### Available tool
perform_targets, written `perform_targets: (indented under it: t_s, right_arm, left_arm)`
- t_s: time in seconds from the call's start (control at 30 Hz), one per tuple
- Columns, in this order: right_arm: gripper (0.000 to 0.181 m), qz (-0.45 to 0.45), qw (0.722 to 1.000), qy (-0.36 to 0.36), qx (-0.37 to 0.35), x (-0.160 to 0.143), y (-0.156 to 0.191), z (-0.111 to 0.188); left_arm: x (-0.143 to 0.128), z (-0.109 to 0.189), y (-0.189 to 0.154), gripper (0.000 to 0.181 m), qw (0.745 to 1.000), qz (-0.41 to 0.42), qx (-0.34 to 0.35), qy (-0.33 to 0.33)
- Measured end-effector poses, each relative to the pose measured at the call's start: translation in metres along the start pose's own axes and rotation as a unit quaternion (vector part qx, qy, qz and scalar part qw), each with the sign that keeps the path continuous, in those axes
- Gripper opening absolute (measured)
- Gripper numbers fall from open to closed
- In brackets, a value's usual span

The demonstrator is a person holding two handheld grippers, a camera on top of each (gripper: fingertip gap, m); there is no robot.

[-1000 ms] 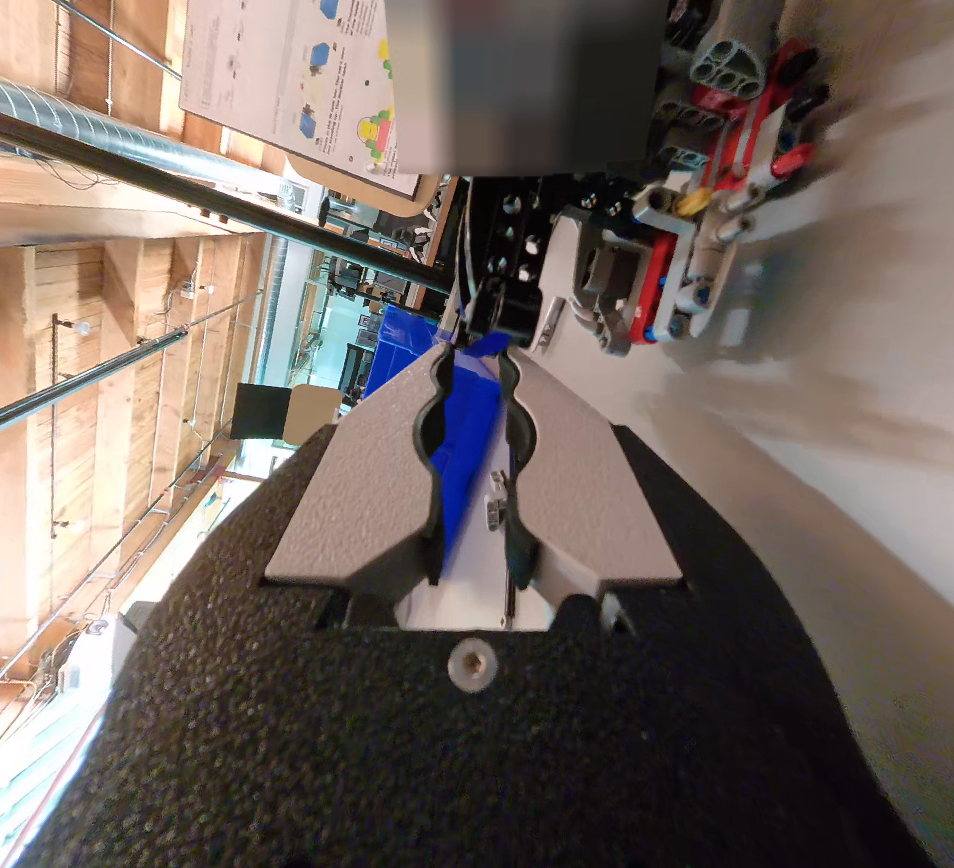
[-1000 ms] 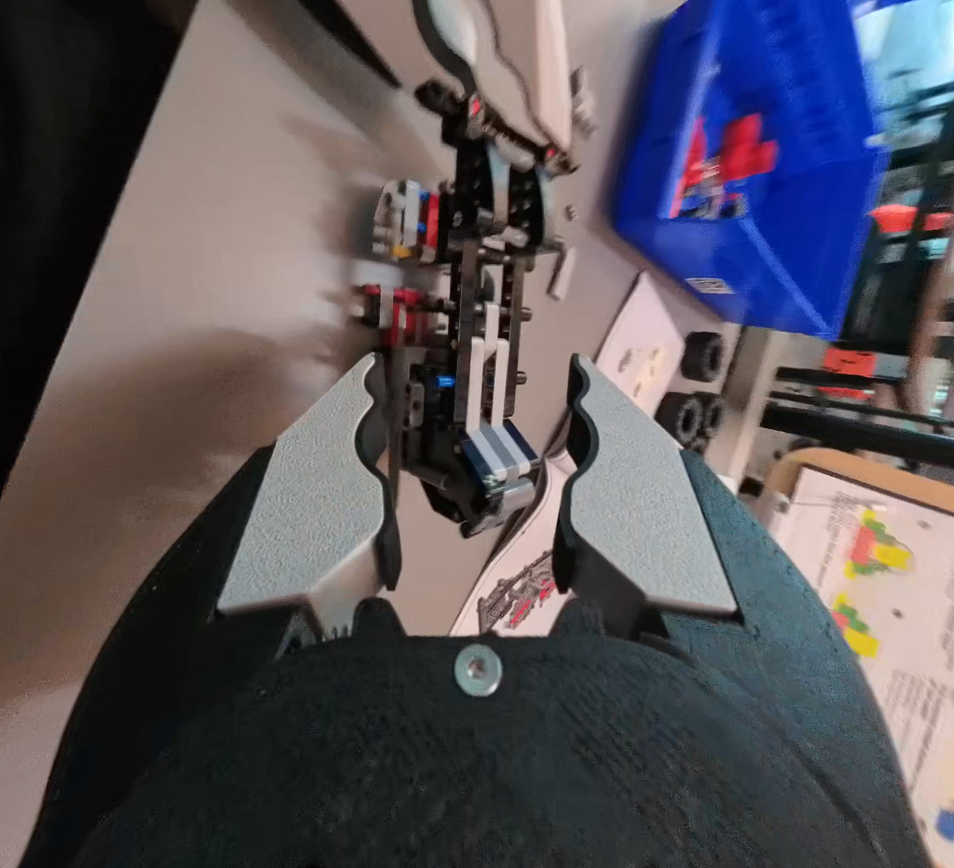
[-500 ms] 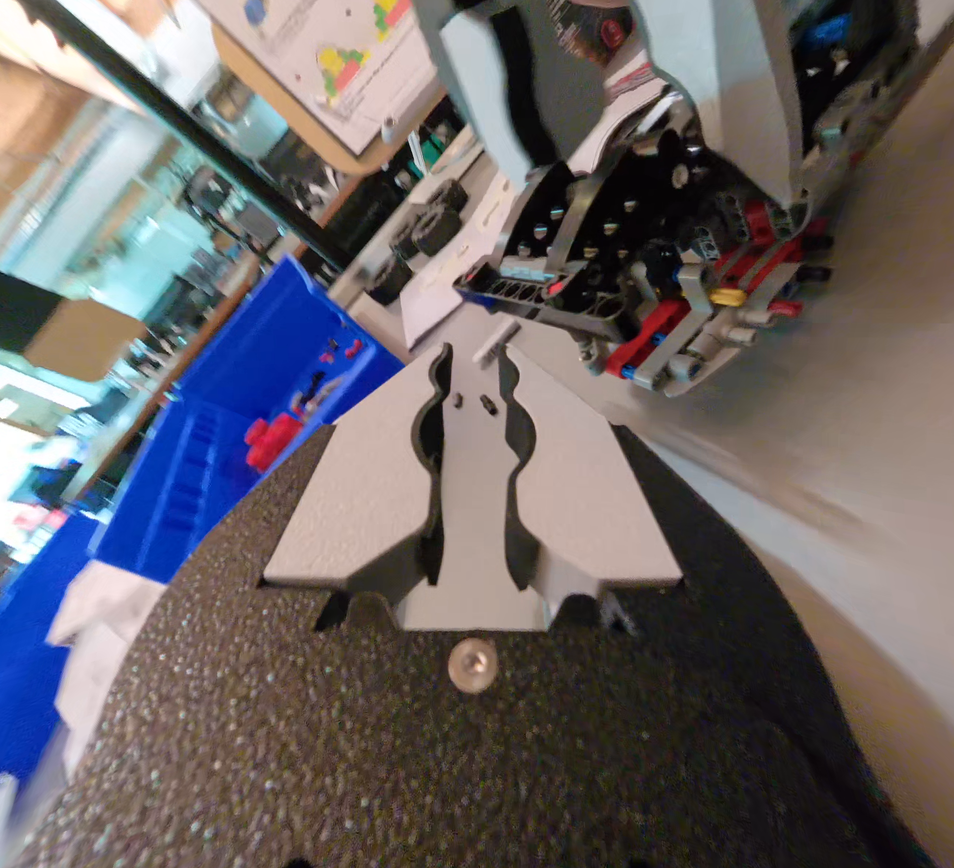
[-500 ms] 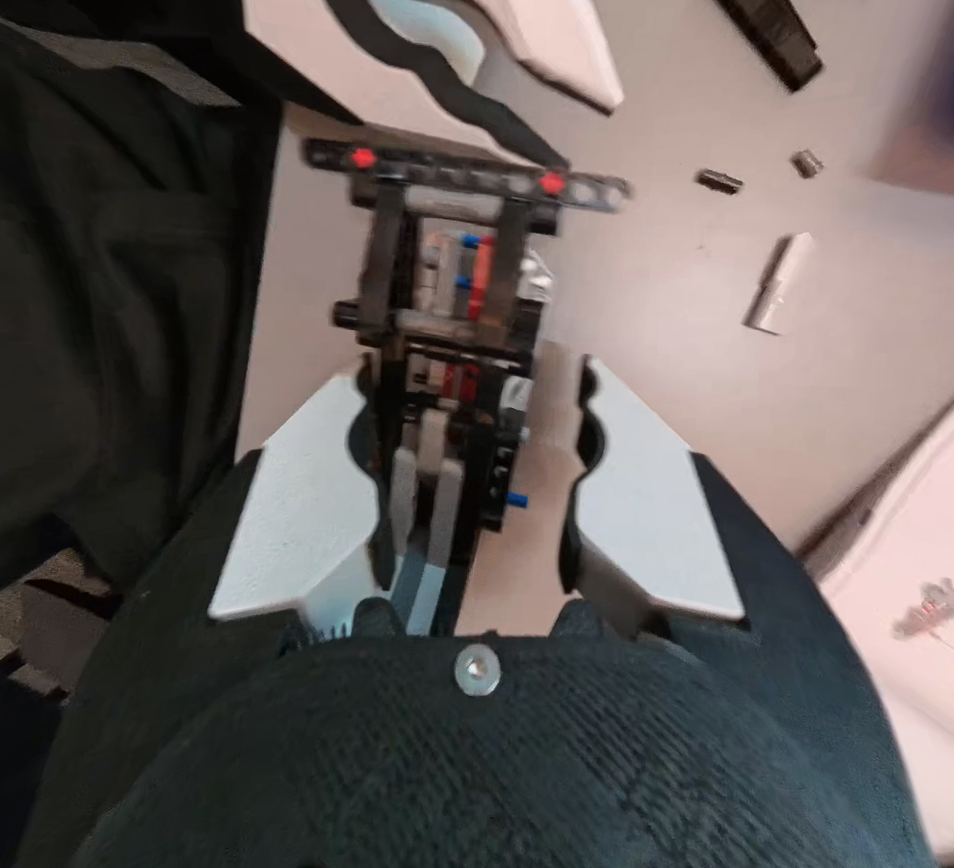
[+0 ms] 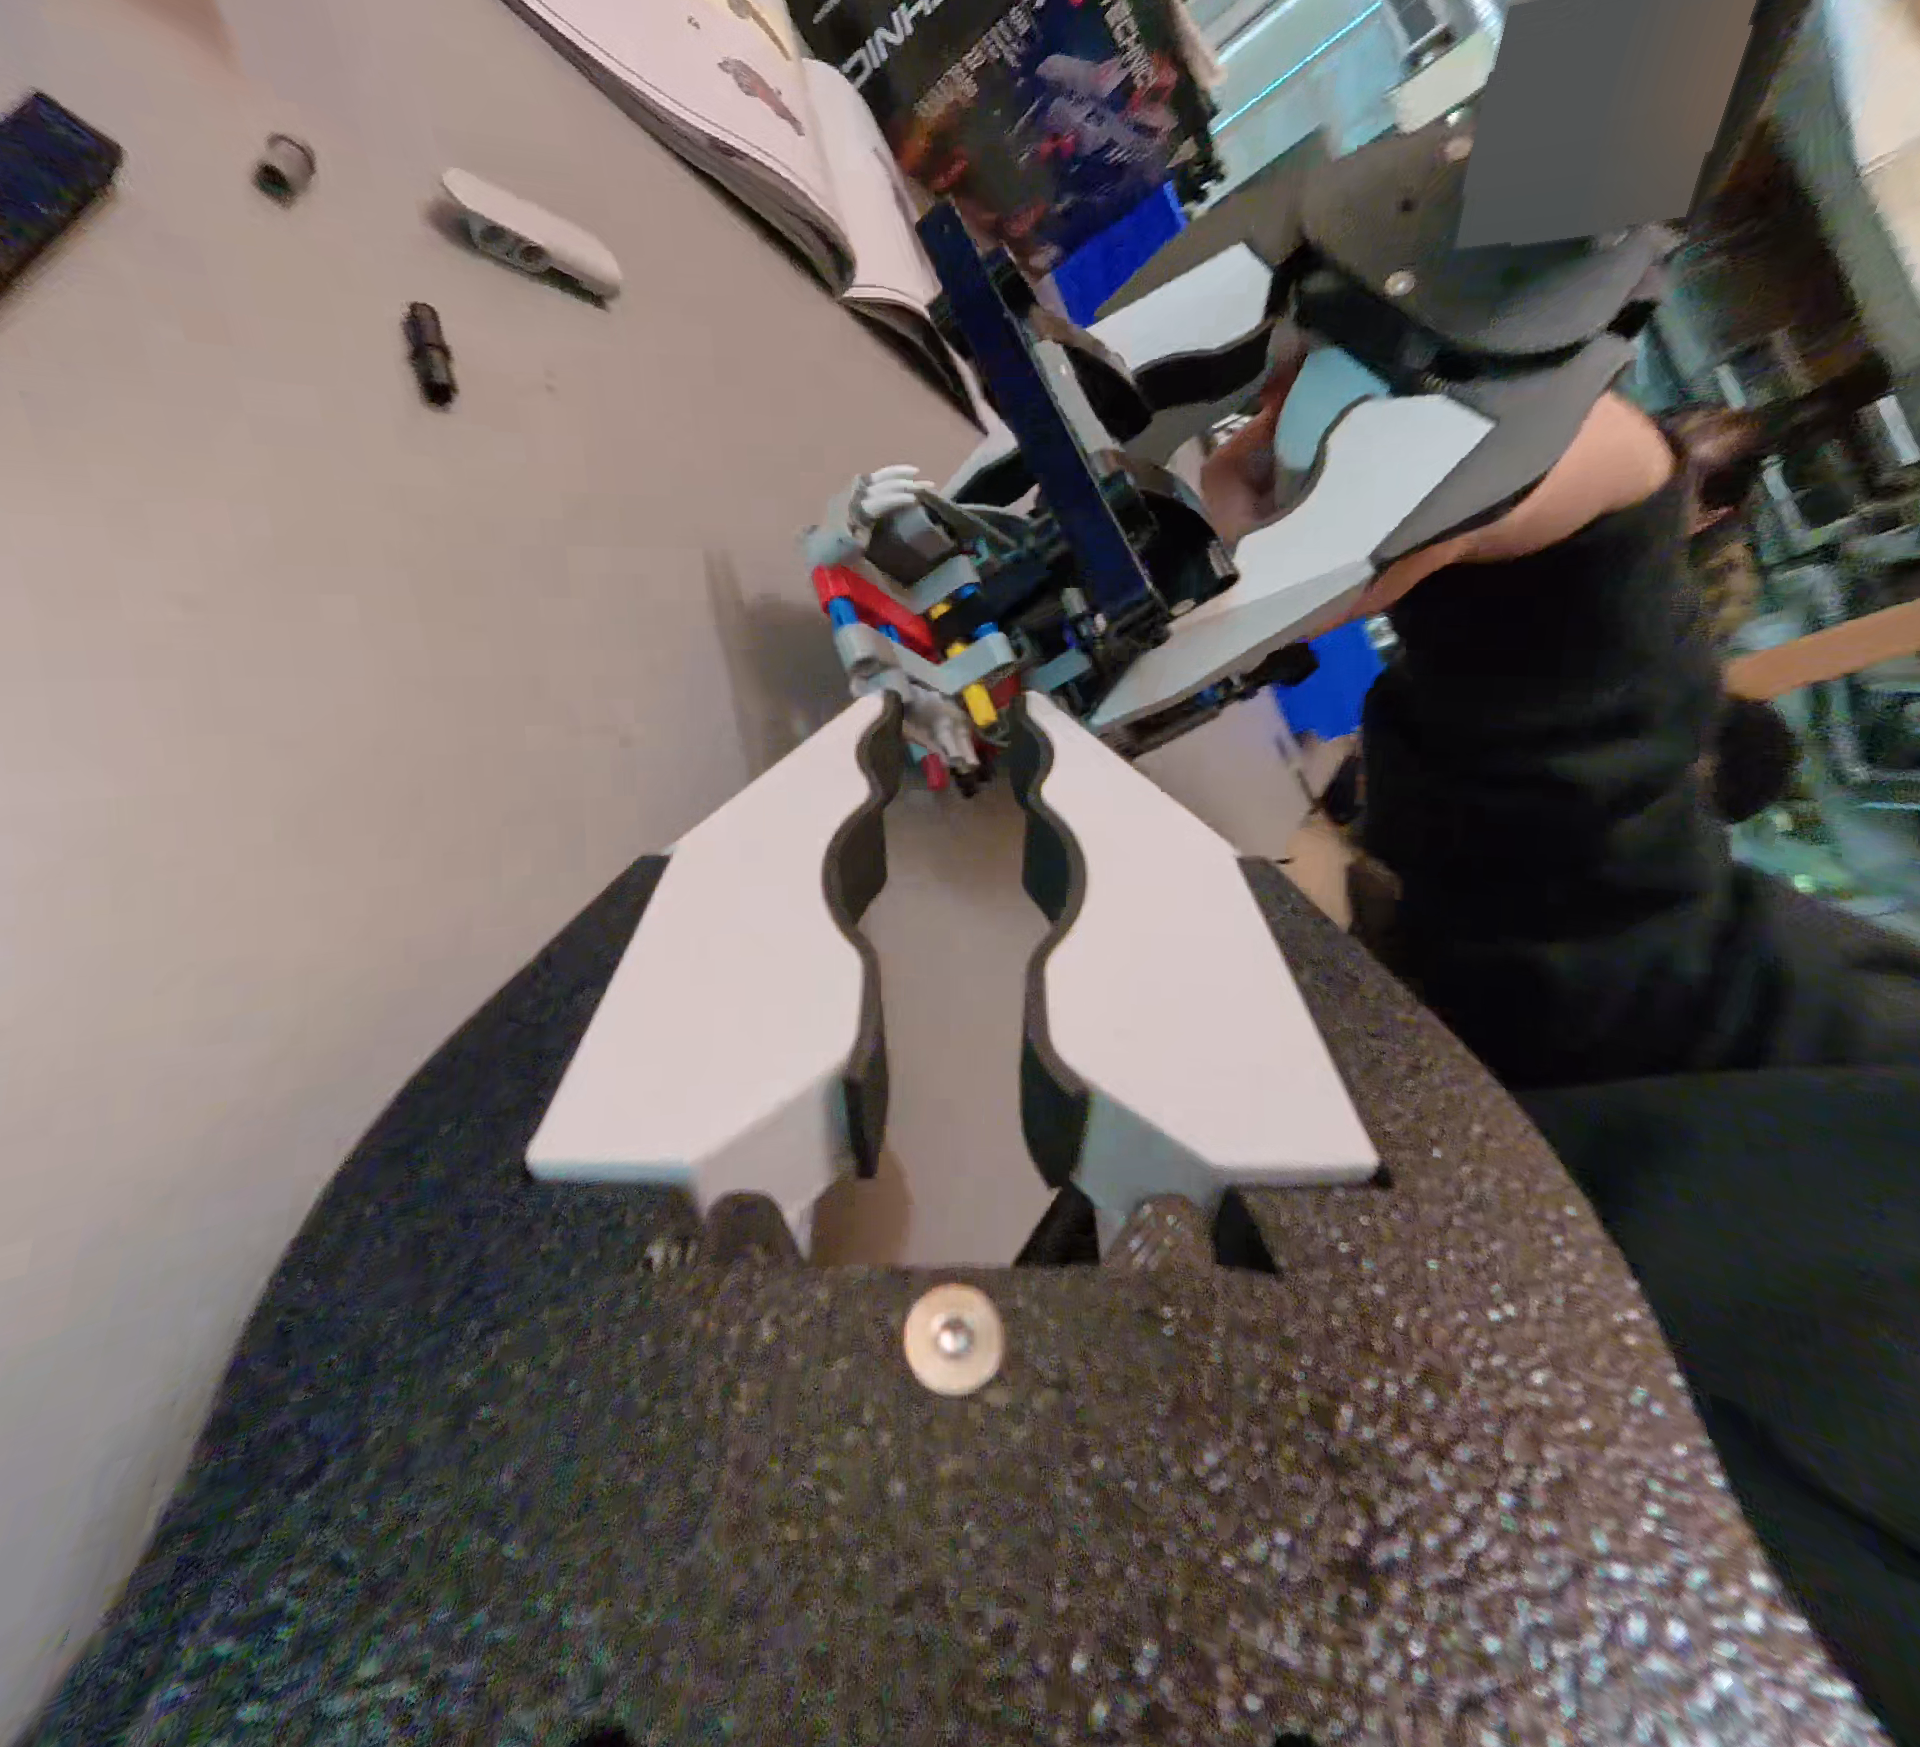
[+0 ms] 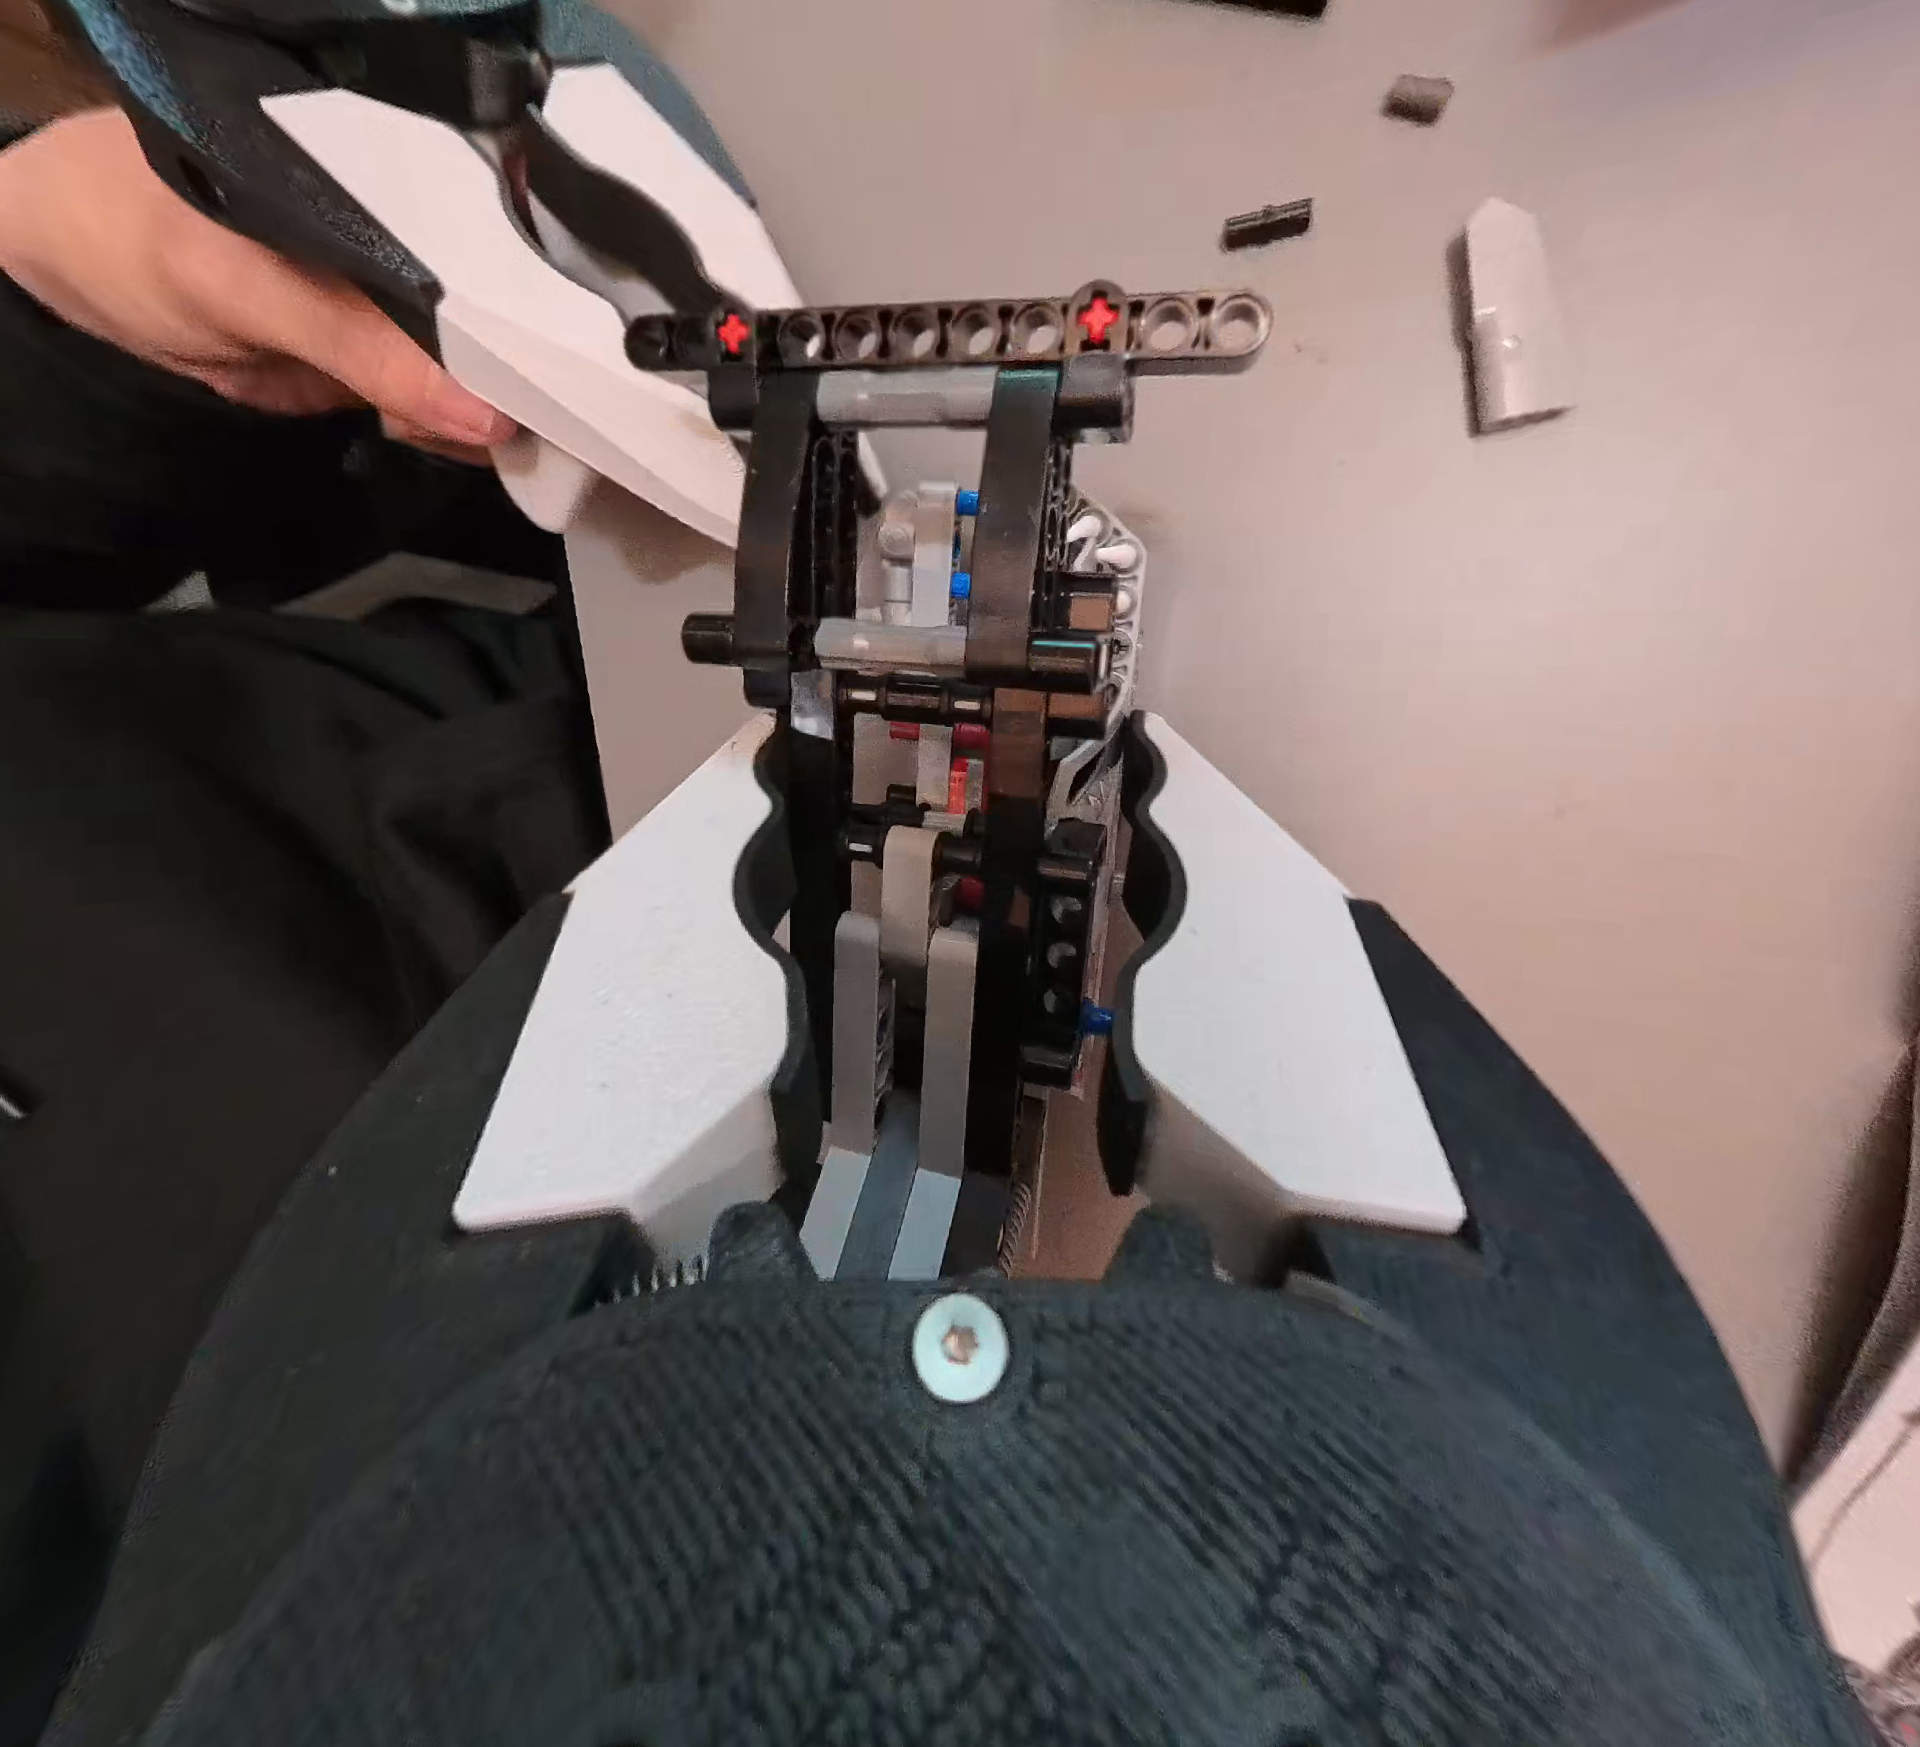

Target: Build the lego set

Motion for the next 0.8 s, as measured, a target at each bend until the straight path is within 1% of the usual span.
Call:
perform_targets:
  t_s: [0.03, 0.07, 0.1, 0.13, 0.2, 0.27, 0.33, 0.4, 0.47, 0.5, 0.53, 0.57, 0.6, 0.63, 0.7, 0.73, 0.77, 0.8]
  right_arm:
    - [0.062, -0.006, 1.0, -0.007, 0.001, -0.002, 0.0, 0.001]
    - [0.062, -0.011, 1.0, -0.011, 0.004, -0.004, 0.0, 0.002]
    - [0.063, -0.023, 1.0, -0.013, 0.008, -0.006, 0.0, 0.003]
    - [0.064, -0.033, 0.999, -0.014, 0.013, -0.008, 0.0, 0.004]
    - [0.069, -0.05, 0.997, -0.025, 0.047, -0.011, 0.0, 0.006]
    - [0.067, -0.074, 0.992, -0.044, 0.088, -0.013, 0.0, 0.01]
    - [0.066, -0.086, 0.989, -0.043, 0.117, -0.018, -0.005, 0.016]
    - [0.063, -0.077, 0.987, -0.039, 0.137, -0.023, -0.014, 0.029]
    - [0.065, -0.073, 0.981, -0.059, 0.168, -0.024, -0.026, 0.047]
    - [0.061, -0.072, 0.98, -0.065, 0.175, -0.025, -0.036, 0.055]
    - [0.058, -0.075, 0.98, -0.071, 0.168, -0.026, -0.049, 0.061]
    - [0.055, -0.084, 0.979, -0.086, 0.164, -0.028, -0.063, 0.062]
    - [0.052, -0.105, 0.973, -0.096, 0.182, -0.03, -0.075, 0.057]
    - [0.05, -0.132, 0.962, -0.088, 0.222, -0.034, -0.083, 0.047]
    - [0.043, -0.184, 0.932, -0.078, 0.301, -0.042, -0.095, 0.022]
    - [0.037, -0.202, 0.916, -0.09, 0.335, -0.044, -0.097, 0.013]
    - [0.036, -0.211, 0.9, -0.108, 0.367, -0.044, -0.098, 0.005]
    - [0.035, -0.214, 0.889, -0.122, 0.385, -0.044, -0.097, 0.0]
  left_arm:
    - [0.001, -0.001, 0.0, 0.014, 1.0, 0.009, -0.008, -0.001]
    - [0.001, -0.003, -0.001, 0.01, 1.0, 0.011, -0.01, -0.001]
    - [0.001, -0.005, 0.0, 0.002, 1.0, 0.009, -0.009, -0.002]
    - [0.002, -0.008, 0.001, 0.0, 1.0, 0.009, -0.008, -0.001]
    - [0.005, -0.014, 0.004, 0.001, 1.0, 0.023, -0.017, 0.009]
    - [0.008, -0.021, 0.004, 0.0, 0.999, 0.023, -0.032, 0.023]
    - [0.011, -0.027, 0.006, 0.0, 0.999, 0.01, -0.029, 0.037]
    - [0.017, -0.032, 0.007, 0.0, 0.999, -0.004, -0.022, 0.043]
    - [0.023, -0.04, 0.006, 0.0, 0.997, -0.028, -0.036, 0.068]
    - [0.026, -0.045, 0.006, 0.0, 0.995, -0.042, -0.047, 0.082]
    - [0.03, -0.049, 0.005, 0.0, 0.992, -0.055, -0.061, 0.094]
    - [0.034, -0.054, 0.005, 0.0, 0.99, -0.065, -0.069, 0.107]
    - [0.038, -0.058, 0.007, 0.0, 0.988, -0.074, -0.07, 0.119]
    - [0.043, -0.063, 0.008, 0.0, 0.985, -0.084, -0.073, 0.13]
    - [0.051, -0.069, 0.009, 0.0, 0.979, -0.102, -0.098, 0.145]
    - [0.055, -0.072, 0.009, 0.0, 0.976, -0.108, -0.109, 0.153]
    - [0.058, -0.074, 0.01, 0.0, 0.973, -0.116, -0.12, 0.159]
    - [0.061, -0.076, 0.01, 0.0, 0.97, -0.125, -0.132, 0.163]
Point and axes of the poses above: each gripper's, where its closed fingertips meet, z back along the fingers, x out of its top, y = z × x across the jaws, the point moved 10 cm from there along z, back along the fingers, and after that the axes turned 4 degrees about x, right-handed, at the moved point
